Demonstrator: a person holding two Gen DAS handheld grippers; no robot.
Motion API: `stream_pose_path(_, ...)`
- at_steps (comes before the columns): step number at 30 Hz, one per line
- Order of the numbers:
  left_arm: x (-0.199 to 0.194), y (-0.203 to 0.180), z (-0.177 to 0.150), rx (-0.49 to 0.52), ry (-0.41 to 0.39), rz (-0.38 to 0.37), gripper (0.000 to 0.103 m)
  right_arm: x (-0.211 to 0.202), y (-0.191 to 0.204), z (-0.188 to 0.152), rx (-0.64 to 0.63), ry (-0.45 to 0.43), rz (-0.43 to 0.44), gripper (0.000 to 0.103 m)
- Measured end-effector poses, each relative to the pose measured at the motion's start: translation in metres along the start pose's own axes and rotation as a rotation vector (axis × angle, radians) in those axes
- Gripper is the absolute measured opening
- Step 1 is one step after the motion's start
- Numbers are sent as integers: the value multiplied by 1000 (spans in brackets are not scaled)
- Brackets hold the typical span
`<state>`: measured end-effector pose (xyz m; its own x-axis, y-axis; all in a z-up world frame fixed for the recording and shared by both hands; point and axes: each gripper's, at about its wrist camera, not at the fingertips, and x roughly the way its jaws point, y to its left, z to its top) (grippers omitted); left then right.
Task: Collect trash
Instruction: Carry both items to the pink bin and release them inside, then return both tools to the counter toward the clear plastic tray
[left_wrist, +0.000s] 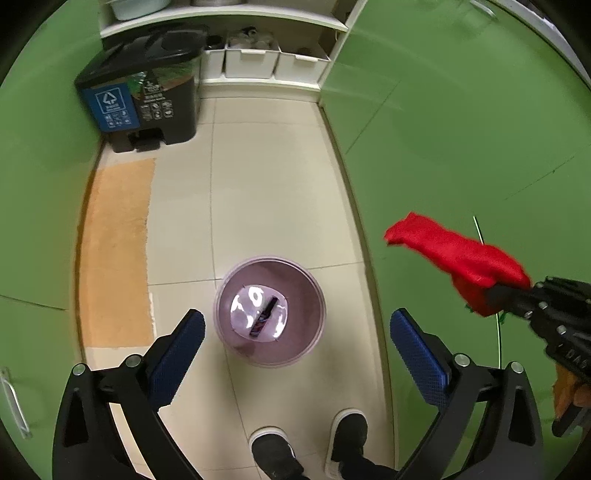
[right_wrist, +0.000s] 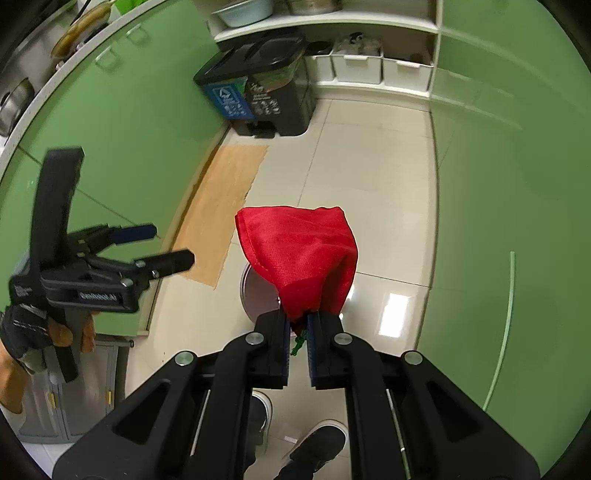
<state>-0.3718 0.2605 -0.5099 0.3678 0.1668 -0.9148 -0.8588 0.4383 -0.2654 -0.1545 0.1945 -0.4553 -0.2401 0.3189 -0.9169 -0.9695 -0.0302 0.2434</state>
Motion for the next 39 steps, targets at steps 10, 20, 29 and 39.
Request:
stream_pose_path(10, -17, 41, -8, -79, -37, 23, 96, 64, 36, 10, -86, 80, 62, 7)
stream_pose_path(20, -26, 74, -24, -147, -80, 49, 96, 110, 45, 16, -125, 83, 47, 85)
stream_pose_path(29, -34, 64, -25, -134, -72, 40, 96, 95, 41, 11, -98, 74, -3, 94)
stream_pose_path(39, -140, -1, -13, -55, -65, 26, 96, -69, 60, 24, -33, 6, -35, 94)
